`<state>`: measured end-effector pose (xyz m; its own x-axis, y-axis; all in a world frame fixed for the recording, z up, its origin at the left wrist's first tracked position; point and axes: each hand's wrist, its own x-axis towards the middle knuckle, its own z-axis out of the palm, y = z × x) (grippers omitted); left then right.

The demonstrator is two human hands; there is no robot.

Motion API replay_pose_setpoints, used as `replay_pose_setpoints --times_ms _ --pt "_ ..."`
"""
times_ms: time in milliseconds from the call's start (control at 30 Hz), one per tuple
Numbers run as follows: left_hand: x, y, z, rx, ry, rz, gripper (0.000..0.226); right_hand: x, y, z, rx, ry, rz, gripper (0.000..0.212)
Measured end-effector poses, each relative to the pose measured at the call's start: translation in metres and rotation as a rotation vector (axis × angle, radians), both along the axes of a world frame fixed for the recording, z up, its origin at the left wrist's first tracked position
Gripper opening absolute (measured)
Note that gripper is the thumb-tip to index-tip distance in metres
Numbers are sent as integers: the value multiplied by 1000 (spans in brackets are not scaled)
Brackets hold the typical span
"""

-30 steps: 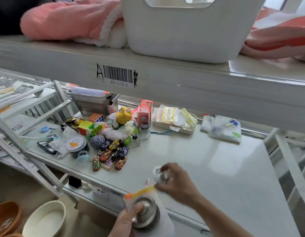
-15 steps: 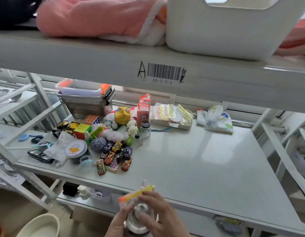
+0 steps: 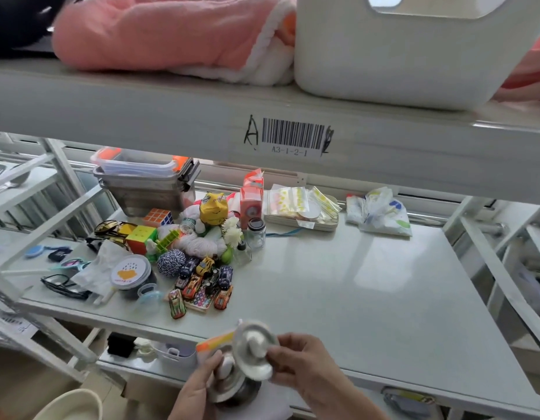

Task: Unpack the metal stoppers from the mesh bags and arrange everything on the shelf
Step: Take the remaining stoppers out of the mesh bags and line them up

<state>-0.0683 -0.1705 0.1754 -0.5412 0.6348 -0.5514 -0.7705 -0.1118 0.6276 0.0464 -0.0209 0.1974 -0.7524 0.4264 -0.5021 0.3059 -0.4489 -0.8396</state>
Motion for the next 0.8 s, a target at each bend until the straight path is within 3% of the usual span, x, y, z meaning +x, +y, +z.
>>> replay_pose_setpoints --times_ms 167,333,433,633,733,800 --pt "-18 13 -10 -125 59 75 42 -34 95 1 6 -60 -418 3" --pt "-26 33 -8 -280 176 19 32 -62 192 -22 131 -329 -672 22" --pt "-32 29 -18 -253 212 -31 27 -76 213 -30 219 -439 -721 22" --pt "-26 20 -15 -362 115 -64 14 -108 226 -38 228 -452 -716 17" --pt "-41 32 -27 -463 173 -7 33 -107 231 -39 244 -459 -752 17" --pt "-42 37 -22 -460 152 19 14 -106 232 -42 255 -474 -740 16"
